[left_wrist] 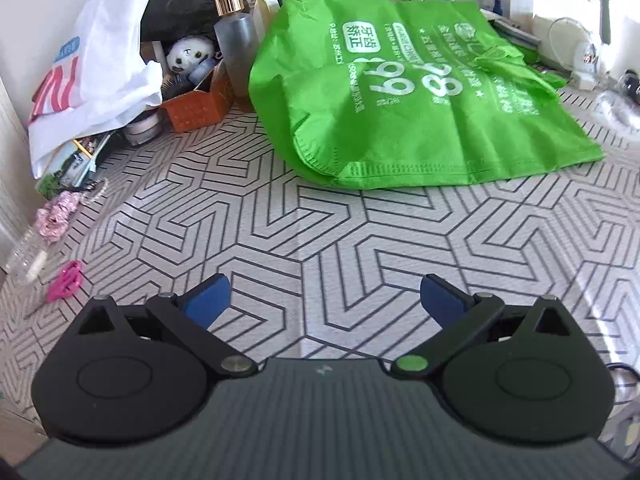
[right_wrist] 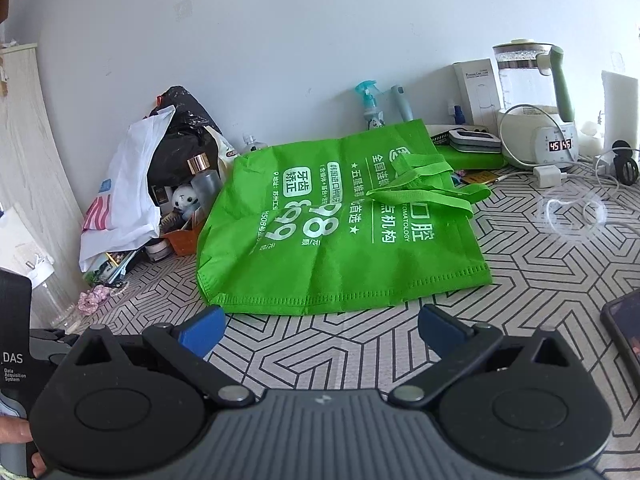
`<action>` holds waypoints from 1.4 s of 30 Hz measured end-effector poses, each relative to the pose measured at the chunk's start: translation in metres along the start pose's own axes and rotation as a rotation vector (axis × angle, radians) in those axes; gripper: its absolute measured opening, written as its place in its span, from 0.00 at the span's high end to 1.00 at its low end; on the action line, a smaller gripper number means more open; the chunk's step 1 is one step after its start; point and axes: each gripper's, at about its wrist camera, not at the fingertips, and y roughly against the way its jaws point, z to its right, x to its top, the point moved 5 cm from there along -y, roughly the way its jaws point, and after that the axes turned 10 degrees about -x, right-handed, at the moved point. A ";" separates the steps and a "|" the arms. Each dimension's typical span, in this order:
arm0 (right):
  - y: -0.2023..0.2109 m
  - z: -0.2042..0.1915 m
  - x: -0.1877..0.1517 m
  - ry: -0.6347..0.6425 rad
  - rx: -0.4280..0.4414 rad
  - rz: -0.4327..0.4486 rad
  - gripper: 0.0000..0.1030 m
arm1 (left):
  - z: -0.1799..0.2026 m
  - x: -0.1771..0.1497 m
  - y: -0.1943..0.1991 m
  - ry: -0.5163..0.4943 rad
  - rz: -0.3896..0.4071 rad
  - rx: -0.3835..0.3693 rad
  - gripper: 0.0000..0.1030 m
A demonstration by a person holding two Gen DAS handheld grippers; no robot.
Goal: Fold shopping bag
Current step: 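Move both grippers toward the green shopping bag lying on the table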
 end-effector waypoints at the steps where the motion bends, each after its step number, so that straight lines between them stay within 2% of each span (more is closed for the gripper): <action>1: 0.000 -0.002 -0.001 0.009 -0.012 0.001 0.00 | 0.002 0.001 -0.001 0.000 0.005 -0.006 0.00; 7: 0.003 -0.014 -0.008 0.066 -0.082 0.008 0.00 | 0.007 0.001 0.003 0.021 0.047 -0.058 0.00; 9: 0.002 -0.014 -0.009 0.061 -0.087 -0.022 0.00 | -0.001 -0.002 0.007 0.040 0.044 -0.079 0.00; 12: -0.016 -0.004 -0.010 0.068 -0.084 -0.077 0.00 | -0.006 -0.003 0.001 0.048 0.022 -0.083 0.00; 24: -0.052 0.026 -0.011 0.009 -0.111 -0.158 0.00 | -0.016 0.010 -0.040 0.094 -0.067 -0.131 0.00; 33: -0.070 0.038 -0.011 0.020 -0.136 -0.175 0.00 | -0.009 0.011 -0.062 0.079 -0.131 -0.142 0.00; 37: -0.079 0.033 -0.013 0.016 -0.145 -0.201 0.00 | -0.015 0.014 -0.059 0.108 -0.117 -0.135 0.00; 42: -0.086 0.025 0.003 0.092 -0.145 -0.182 0.00 | -0.027 0.026 -0.053 0.136 -0.065 -0.131 0.00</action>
